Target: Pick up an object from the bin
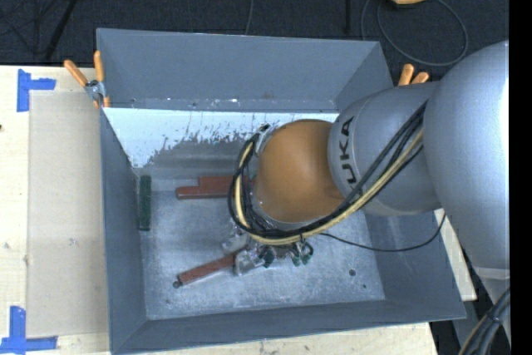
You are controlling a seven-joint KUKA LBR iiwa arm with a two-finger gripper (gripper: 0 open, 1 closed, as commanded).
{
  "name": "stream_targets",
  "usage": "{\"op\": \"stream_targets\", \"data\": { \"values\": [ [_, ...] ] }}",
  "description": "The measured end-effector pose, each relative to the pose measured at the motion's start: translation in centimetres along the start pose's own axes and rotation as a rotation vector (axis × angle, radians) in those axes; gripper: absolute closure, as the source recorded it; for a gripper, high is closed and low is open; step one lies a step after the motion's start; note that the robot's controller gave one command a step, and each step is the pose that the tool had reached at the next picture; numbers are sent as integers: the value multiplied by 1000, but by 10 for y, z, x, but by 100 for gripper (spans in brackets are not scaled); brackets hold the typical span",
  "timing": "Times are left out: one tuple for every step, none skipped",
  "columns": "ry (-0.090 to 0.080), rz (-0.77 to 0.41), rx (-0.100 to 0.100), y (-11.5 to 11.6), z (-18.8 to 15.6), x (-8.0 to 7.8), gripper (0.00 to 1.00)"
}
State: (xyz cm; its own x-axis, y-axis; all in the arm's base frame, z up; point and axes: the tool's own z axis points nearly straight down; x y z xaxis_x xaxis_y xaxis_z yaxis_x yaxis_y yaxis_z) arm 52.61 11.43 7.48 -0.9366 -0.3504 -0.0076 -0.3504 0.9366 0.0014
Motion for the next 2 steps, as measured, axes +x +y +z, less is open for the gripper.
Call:
{"op": "stream_targets", "data": {
  "values": [
    [7,-18,1,21,-124,0,100],
    [8,-17,1,21,-124,0,100]
  ]
}}
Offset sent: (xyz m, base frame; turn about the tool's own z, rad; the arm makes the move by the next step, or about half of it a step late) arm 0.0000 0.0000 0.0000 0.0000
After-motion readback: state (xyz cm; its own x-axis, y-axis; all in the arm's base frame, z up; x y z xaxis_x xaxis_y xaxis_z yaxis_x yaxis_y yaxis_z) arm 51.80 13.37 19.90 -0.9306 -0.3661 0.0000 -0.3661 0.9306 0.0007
